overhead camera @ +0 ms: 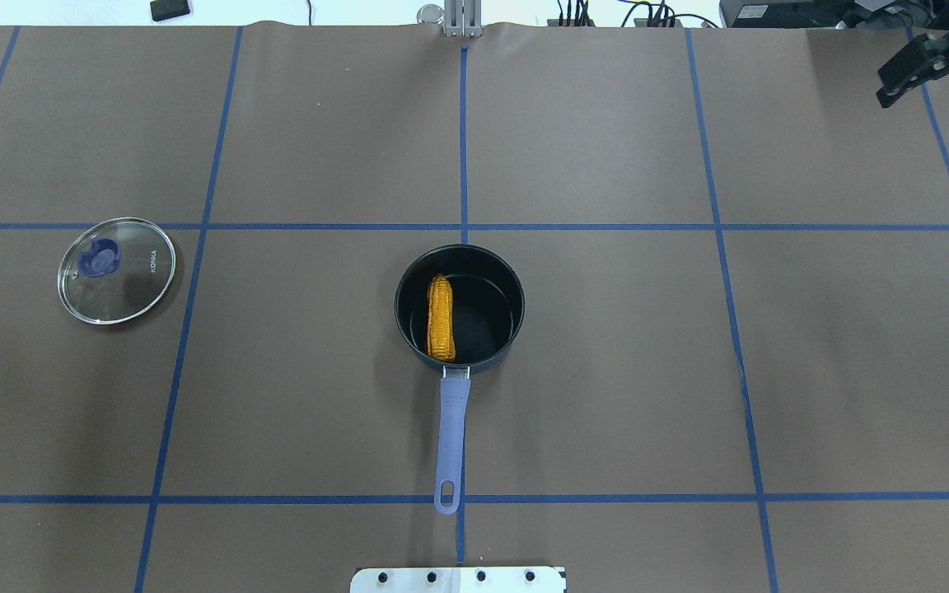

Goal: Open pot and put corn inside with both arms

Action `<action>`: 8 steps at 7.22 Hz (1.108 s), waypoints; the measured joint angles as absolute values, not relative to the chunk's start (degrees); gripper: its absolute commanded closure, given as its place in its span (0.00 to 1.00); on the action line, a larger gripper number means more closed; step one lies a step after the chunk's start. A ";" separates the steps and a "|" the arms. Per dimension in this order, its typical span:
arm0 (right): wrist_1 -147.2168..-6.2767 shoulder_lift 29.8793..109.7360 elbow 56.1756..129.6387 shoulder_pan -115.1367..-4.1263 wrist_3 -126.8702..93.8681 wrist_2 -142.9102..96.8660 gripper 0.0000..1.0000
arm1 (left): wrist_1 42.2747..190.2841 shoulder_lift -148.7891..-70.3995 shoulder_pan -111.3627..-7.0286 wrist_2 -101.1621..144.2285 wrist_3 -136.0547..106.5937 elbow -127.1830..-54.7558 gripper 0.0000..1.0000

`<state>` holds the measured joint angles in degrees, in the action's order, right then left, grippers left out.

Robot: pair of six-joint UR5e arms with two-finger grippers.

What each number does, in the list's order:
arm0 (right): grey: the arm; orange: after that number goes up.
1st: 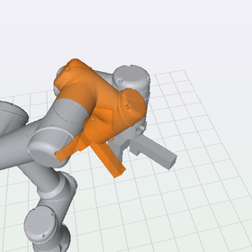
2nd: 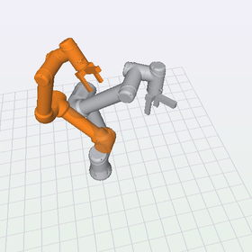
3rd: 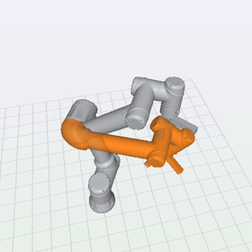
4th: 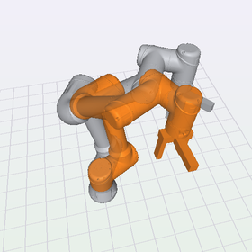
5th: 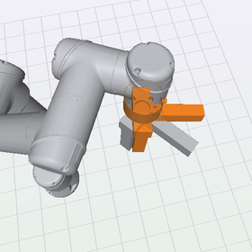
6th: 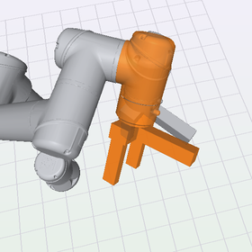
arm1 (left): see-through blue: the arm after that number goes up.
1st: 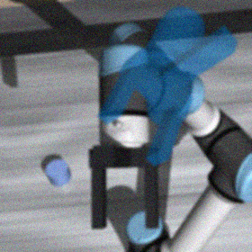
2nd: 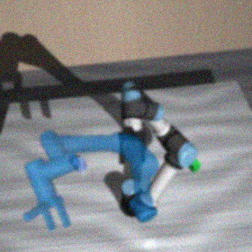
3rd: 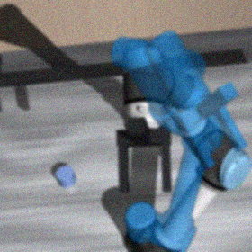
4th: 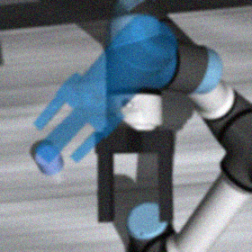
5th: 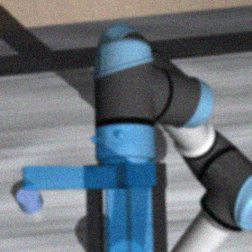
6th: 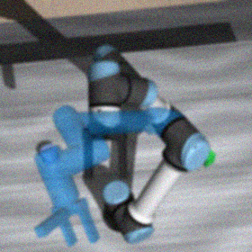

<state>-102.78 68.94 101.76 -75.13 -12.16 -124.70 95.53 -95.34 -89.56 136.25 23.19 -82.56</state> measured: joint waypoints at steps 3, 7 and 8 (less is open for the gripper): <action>-102.67 73.97 94.15 -84.66 3.35 -123.96 0.00 | 97.44 -93.11 -89.73 136.31 22.80 -82.51 0.01; -92.12 89.11 91.50 -91.76 11.17 -125.22 0.00 | 97.90 -93.13 -89.74 136.23 20.10 -82.92 0.01; -90.38 90.55 91.36 -91.94 10.40 -126.13 0.00 | 97.91 -93.26 -89.74 136.23 19.78 -82.94 0.01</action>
<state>-90.38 90.55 91.36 -91.94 10.40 -126.13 97.91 -93.26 -89.74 136.23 19.78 -82.94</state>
